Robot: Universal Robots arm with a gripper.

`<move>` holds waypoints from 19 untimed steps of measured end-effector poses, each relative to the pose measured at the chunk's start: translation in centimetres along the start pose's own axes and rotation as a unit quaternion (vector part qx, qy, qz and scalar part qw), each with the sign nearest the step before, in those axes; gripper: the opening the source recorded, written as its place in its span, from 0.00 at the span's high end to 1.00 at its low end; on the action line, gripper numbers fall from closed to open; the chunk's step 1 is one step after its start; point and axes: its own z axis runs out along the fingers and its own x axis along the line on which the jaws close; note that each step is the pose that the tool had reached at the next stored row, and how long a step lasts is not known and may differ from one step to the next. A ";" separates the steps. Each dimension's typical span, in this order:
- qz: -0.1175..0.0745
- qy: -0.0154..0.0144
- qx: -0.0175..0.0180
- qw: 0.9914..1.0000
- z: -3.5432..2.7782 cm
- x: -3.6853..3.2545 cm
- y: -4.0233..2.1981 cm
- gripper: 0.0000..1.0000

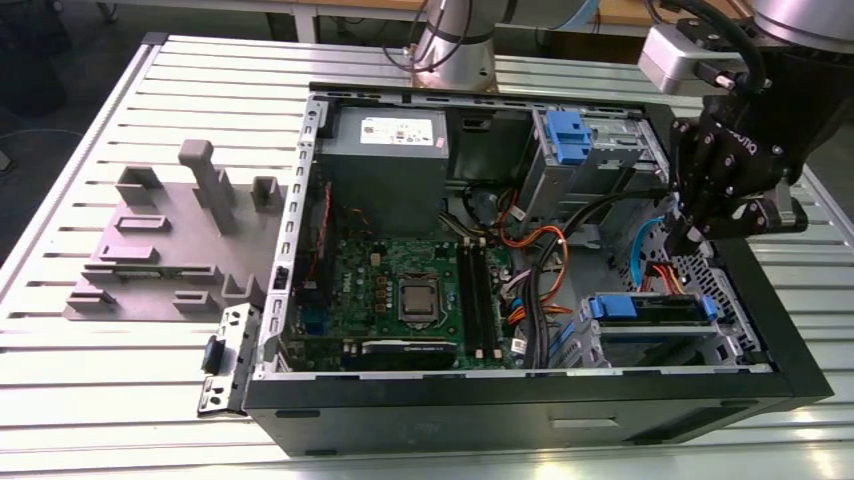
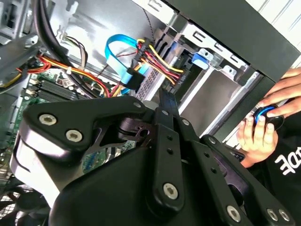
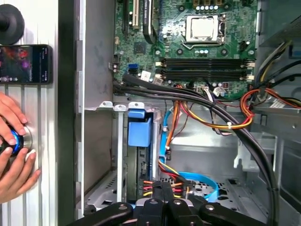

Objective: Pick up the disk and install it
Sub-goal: 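Insert the second disk wire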

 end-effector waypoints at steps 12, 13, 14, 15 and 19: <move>0.001 -0.017 0.000 1.000 -0.88 -0.47 -0.05 0.89; 0.001 -0.017 0.000 1.000 -1.00 -0.52 -0.06 0.89; 0.001 -0.017 0.000 1.000 -1.07 -0.58 -0.06 0.89; 0.001 -0.017 0.000 1.000 -1.13 -0.67 -0.06 0.89; 0.001 -0.018 0.000 1.000 -1.28 -1.29 -0.08 0.89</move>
